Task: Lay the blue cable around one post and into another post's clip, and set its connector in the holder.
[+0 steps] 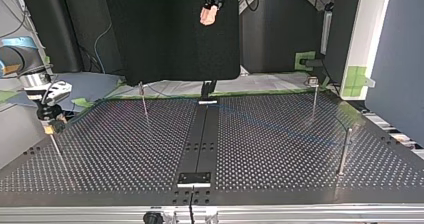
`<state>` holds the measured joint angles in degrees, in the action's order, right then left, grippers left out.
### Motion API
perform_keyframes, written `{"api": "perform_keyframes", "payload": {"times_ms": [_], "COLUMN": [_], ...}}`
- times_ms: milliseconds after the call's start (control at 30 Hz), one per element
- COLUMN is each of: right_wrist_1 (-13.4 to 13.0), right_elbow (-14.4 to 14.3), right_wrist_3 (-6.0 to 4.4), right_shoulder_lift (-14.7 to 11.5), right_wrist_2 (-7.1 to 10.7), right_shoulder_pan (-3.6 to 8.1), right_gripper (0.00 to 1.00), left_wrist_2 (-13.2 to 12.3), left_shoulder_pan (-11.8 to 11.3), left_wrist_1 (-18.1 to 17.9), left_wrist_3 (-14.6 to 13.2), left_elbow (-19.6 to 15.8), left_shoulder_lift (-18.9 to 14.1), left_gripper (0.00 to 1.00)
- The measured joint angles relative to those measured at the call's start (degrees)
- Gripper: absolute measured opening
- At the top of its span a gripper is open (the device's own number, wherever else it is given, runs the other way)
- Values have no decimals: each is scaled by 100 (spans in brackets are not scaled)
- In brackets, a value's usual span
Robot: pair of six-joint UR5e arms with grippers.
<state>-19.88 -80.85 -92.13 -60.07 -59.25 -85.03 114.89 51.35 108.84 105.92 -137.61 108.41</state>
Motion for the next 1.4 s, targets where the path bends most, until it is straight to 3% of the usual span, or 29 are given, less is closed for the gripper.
{"api": "perform_keyframes", "payload": {"times_ms": [233, 1400], "right_wrist_1": [50, 127], "right_elbow": [-2, -5], "right_wrist_3": [0, 53], "right_shoulder_lift": [-22, -75], "right_wrist_2": [0, -8], "right_shoulder_pan": [-1, -29], "right_gripper": [95, 95], "left_wrist_2": [35, 55], "left_shoulder_pan": [0, -71], "left_wrist_1": [-175, -117], "left_wrist_3": [-9, -45], "left_elbow": [-24, -105], "left_shoulder_lift": [1, 1], "left_gripper": [100, 100]}}
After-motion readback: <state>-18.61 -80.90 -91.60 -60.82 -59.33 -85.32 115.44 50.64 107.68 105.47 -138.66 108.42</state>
